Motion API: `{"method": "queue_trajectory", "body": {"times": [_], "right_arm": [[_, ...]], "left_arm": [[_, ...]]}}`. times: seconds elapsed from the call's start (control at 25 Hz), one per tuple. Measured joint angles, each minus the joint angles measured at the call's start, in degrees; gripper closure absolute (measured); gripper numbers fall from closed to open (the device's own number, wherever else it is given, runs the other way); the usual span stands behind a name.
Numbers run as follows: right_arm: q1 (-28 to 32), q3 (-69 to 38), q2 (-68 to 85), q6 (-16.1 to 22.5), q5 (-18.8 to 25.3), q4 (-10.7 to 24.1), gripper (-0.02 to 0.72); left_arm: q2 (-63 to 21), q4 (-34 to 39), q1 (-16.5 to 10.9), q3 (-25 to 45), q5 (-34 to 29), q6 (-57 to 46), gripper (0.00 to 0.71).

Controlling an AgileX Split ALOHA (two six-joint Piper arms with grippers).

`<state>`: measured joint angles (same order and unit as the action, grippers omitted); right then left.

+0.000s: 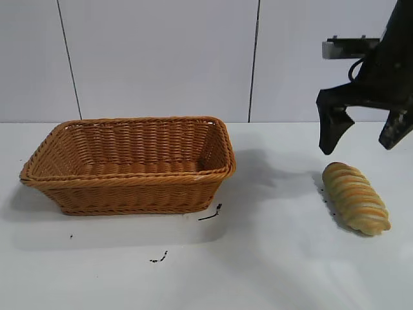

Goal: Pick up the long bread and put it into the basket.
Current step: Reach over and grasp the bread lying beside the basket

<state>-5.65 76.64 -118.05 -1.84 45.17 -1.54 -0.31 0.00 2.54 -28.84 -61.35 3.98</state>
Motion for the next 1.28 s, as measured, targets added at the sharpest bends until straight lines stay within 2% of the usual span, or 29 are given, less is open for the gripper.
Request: {"method": "queue_trajectory", "body": {"times": [0.16, 0.6, 0.72, 0.92, 1.0, 1.2, 1.28], "right_arm": [[0.00, 0.00, -2.02, 0.75, -1.80, 0.37, 0.022], [0.36, 0.11, -3.14, 1.84, -2.55, 0.79, 0.037], [0.49, 0.11, -3.18, 1.84, -2.49, 1.10, 0.174], [0.49, 0.35, -3.18, 2.47, -1.96, 1.17, 0.482], [0.49, 0.35, -3.18, 2.51, -1.92, 1.17, 0.567], [0.49, 0.35, -2.64, 2.54, -1.53, 1.54, 0.581], [0.49, 0.30, -1.37, 2.49, 0.04, 1.54, 0.581]], "left_arm": [[0.00, 0.00, 0.00, 0.00, 0.00, 0.00, 0.014], [0.00, 0.00, 0.00, 0.00, 0.00, 0.00, 0.014], [0.00, 0.00, 0.00, 0.00, 0.00, 0.00, 0.014], [0.00, 0.00, 0.00, 0.00, 0.00, 0.00, 0.014], [0.00, 0.00, 0.00, 0.00, 0.00, 0.00, 0.014], [0.00, 0.00, 0.00, 0.00, 0.00, 0.00, 0.014], [0.00, 0.00, 0.00, 0.00, 0.00, 0.00, 0.014]]}}
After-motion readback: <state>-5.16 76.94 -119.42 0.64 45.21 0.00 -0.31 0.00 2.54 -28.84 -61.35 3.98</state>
